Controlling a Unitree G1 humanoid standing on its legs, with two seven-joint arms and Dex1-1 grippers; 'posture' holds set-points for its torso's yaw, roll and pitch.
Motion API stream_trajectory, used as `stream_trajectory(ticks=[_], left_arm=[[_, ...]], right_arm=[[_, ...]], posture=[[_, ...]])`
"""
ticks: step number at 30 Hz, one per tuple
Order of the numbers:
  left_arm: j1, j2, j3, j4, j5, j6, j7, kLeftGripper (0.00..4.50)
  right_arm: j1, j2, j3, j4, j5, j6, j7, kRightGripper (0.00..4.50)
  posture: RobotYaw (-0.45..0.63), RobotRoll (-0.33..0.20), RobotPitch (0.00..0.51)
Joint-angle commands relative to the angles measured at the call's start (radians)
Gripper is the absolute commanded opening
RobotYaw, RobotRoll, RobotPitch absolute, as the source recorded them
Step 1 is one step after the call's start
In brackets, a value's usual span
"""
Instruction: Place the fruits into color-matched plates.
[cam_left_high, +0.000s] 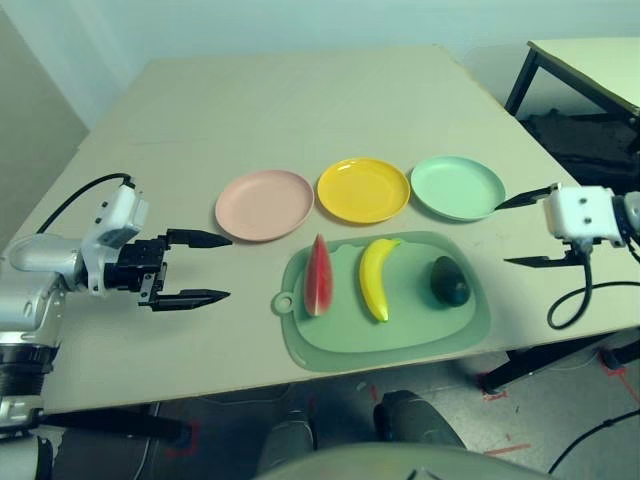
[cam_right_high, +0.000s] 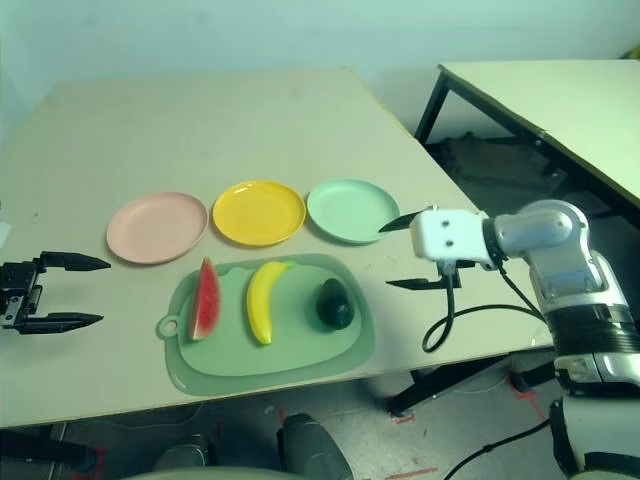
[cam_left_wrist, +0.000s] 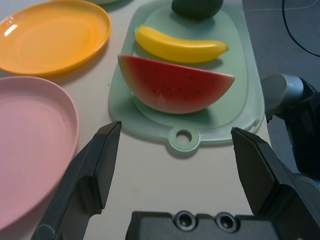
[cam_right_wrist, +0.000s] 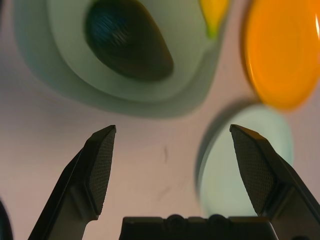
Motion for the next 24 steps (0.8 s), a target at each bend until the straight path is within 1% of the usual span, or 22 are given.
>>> stream_trajectory(ticks=[1,6,10,13,16,20,23,24], left_arm=[[0.033,-0.003,0.012,-0.036,-0.001,0.001,0.015,4.47],[0.04,-0.013,0.026,-0.058,-0.019,0.014,0.043,4.47],[0.028,-0.017,0.038,-0.071,-0.04,0.032,0.065,4.47],[0.037,-0.016,0.042,-0.076,-0.04,0.03,0.072,4.47],[0.036,-0.025,0.047,-0.074,-0.044,0.024,0.084,4.47],[0.03,-0.028,0.052,-0.068,-0.042,0.022,0.087,4.47],[0.03,-0.028,0.049,-0.073,-0.04,0.021,0.088,4.47],[0.028,-0.027,0.047,-0.077,-0.038,0.022,0.089,4.47]], right_arm=[[-0.051,0.019,0.109,-0.003,0.02,-0.078,0.017,4.5],[-0.091,0.043,0.233,0.018,0.011,-0.133,0.017,4.5],[-0.091,0.01,0.322,-0.003,0.021,-0.142,0.017,4.5],[-0.084,-0.017,0.368,-0.039,0.05,-0.137,0.017,4.5],[-0.077,-0.023,0.388,-0.061,0.064,-0.136,0.017,4.5],[-0.063,0.001,0.393,-0.082,0.072,-0.13,0.017,4.5],[-0.06,0.027,0.384,-0.077,0.051,-0.132,0.017,4.5],[-0.065,0.046,0.375,-0.056,0.02,-0.149,0.009,4.5]], posture=[[-0.15,0.0,0.03],[-0.13,0.0,0.027],[-0.12,0.0,0.029],[-0.12,0.0,0.034],[-0.12,0.0,0.036],[-0.12,0.0,0.035],[-0.13,0.0,0.032],[-0.12,0.0,0.032]])
